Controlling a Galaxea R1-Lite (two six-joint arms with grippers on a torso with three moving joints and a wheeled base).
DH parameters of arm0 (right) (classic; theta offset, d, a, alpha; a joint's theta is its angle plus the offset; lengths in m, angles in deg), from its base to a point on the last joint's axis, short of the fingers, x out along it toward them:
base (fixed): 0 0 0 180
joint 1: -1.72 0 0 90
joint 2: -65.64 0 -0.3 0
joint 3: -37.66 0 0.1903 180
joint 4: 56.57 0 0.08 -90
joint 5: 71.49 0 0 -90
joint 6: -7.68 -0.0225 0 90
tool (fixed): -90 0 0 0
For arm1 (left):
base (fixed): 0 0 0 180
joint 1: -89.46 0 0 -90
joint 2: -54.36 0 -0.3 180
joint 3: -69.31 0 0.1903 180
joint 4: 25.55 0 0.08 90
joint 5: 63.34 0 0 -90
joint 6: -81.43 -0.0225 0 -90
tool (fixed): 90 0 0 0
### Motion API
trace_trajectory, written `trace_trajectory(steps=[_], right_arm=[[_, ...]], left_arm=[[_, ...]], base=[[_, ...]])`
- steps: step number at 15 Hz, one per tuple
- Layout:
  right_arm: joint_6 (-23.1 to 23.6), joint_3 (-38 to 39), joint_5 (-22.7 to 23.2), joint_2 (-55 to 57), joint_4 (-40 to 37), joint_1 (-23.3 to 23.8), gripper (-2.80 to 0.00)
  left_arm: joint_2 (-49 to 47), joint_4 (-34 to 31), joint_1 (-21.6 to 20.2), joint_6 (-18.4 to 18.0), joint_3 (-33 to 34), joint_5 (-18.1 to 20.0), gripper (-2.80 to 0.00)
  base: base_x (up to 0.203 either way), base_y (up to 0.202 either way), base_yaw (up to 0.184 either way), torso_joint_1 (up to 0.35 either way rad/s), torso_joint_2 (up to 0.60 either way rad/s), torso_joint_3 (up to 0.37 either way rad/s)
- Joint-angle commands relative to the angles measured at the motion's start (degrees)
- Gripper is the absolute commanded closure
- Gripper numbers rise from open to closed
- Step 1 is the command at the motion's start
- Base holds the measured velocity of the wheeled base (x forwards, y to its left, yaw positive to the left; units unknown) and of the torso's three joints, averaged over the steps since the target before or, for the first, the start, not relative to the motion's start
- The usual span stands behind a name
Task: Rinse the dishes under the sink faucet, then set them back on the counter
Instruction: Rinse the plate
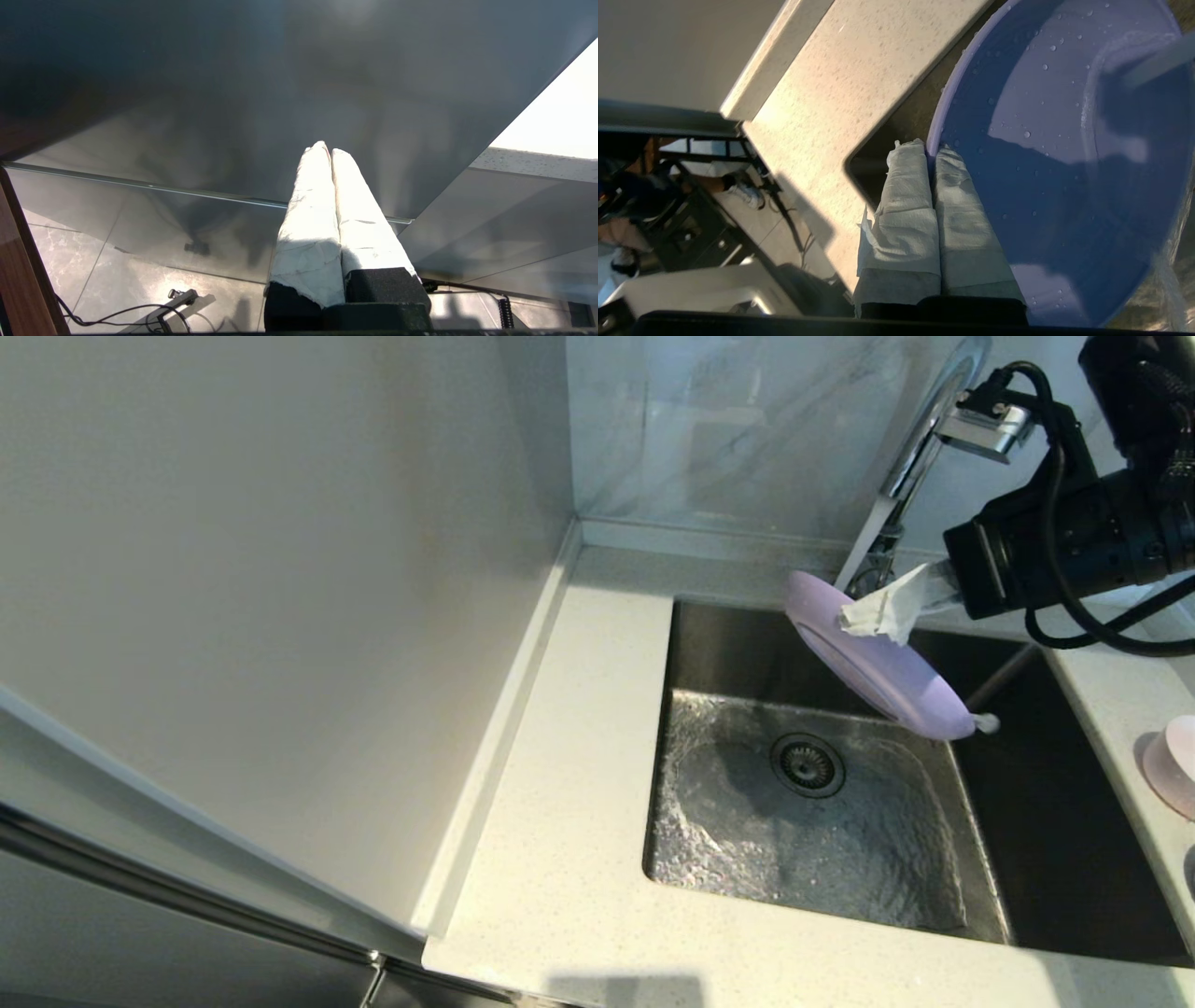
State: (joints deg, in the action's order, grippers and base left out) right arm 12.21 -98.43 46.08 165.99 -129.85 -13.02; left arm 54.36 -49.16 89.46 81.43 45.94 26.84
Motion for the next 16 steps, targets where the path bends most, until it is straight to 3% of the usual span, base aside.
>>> trace_trajectory(steps=[1,9,12,16], right_arm=[[0.1,-0.1,-1.6,1.9,0.3,-0.4,0.00],[-0.4,1.9,-10.2,2.4,0.3,-0.1,0.00],[-3.5,3.0,-10.7,2.1,0.2,2.0,0.00],[-3.4,6.0,-11.0,0.1,0.3,6.6,0.00]], left_arm=[[0.0,0.0,0.0,0.0,0.0,0.0,0.00],[0.0,0.0,0.0,0.0,0.0,0.0,0.00],[0.0,0.0,0.0,0.0,0.0,0.0,0.00],[0.0,0.0,0.0,0.0,0.0,0.0,0.00]], base=[[0.000,0.000,0.000,0.000,0.00,0.000],[0.000,0.000,0.000,0.000,0.00,0.000],[0.000,0.000,0.000,0.000,0.00,0.000],[0.000,0.000,0.000,0.000,0.00,0.000]])
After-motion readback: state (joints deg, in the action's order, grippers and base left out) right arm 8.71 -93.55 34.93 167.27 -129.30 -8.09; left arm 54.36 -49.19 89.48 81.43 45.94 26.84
